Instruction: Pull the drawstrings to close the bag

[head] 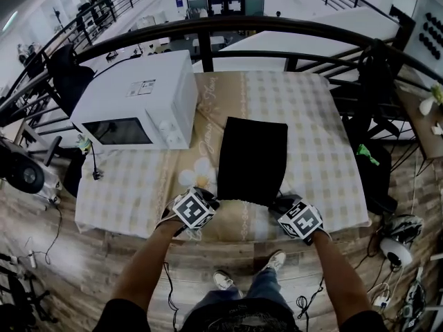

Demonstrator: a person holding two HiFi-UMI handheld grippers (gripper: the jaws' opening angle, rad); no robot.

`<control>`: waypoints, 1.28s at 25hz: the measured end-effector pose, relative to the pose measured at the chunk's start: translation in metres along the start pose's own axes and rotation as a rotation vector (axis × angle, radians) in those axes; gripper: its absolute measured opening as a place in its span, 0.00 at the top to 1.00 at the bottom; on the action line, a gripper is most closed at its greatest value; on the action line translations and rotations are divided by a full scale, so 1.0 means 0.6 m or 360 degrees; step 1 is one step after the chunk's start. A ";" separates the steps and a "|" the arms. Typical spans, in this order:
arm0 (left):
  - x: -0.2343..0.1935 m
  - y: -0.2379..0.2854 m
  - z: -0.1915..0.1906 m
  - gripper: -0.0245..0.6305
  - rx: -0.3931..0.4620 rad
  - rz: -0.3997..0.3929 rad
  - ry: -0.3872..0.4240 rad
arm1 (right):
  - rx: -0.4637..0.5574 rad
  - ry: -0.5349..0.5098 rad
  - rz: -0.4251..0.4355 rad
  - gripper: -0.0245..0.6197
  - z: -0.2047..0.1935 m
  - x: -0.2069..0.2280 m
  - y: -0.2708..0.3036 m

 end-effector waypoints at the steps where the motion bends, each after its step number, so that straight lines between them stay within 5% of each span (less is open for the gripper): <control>1: -0.001 0.000 -0.001 0.77 0.0001 -0.0002 -0.0014 | -0.0002 0.0008 -0.0002 0.79 0.000 0.000 0.001; 19: 0.001 -0.001 0.007 0.92 -0.0036 0.0038 -0.0139 | -0.0030 0.0097 -0.0052 0.93 -0.005 0.006 -0.001; 32: -0.005 -0.044 0.045 0.92 0.0142 0.0168 -0.0141 | 0.0043 0.0054 -0.0183 0.93 0.032 0.023 -0.040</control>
Point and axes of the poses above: the fingertips, and each gripper's own axes: y forward along the fingers, x to its right, z out of its top, the point moved 2 cm from there along -y, backward along the fingers, and after that the axes turned 11 degrees about -y, right-handed, at the moved point
